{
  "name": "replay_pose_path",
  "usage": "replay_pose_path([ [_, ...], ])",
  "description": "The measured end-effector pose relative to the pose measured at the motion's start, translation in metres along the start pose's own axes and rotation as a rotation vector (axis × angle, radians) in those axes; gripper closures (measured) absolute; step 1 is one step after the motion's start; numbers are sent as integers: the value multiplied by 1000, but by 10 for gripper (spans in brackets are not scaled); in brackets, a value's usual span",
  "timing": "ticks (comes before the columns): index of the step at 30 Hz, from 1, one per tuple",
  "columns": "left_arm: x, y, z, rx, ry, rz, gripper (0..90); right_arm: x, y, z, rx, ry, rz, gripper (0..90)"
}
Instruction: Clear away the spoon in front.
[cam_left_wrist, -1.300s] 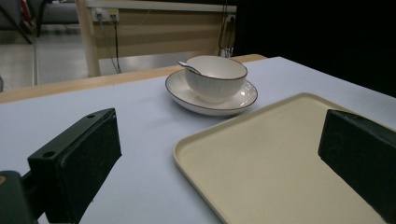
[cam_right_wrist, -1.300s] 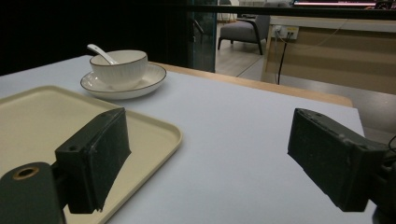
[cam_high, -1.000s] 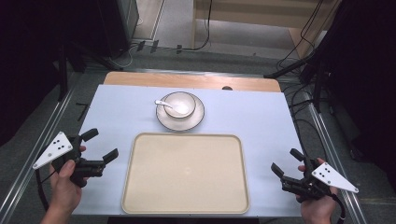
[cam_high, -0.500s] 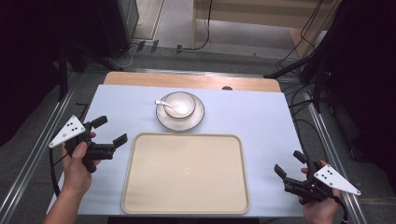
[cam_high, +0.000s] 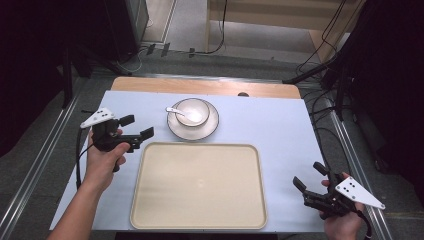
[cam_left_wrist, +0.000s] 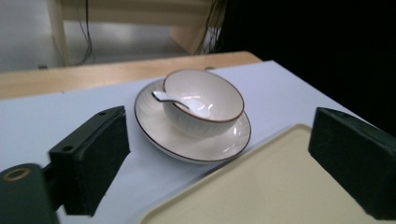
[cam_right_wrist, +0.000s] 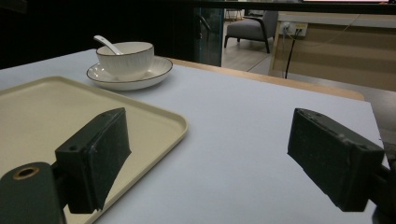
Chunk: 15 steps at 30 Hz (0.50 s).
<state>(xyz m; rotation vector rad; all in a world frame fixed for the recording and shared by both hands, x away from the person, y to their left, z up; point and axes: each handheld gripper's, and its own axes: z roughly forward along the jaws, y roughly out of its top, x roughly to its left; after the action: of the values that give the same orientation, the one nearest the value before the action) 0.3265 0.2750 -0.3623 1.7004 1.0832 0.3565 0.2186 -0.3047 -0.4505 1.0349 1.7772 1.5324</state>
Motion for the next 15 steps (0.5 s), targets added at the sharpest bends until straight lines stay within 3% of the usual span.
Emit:
replay_pose_path([
  [4,0,4,18,61,21,-54,155,0,-1,0,-1,1,3,130],
  [7,4,8,28,73,-5,-111,181,0,-1,0,0,2,2,130],
  [12,10,15,42,91,-46,-160,189,1,0,-1,-3,13,-2,130],
  [15,16,18,51,116,-33,-178,168,0,-1,-1,-2,11,-1,130],
])
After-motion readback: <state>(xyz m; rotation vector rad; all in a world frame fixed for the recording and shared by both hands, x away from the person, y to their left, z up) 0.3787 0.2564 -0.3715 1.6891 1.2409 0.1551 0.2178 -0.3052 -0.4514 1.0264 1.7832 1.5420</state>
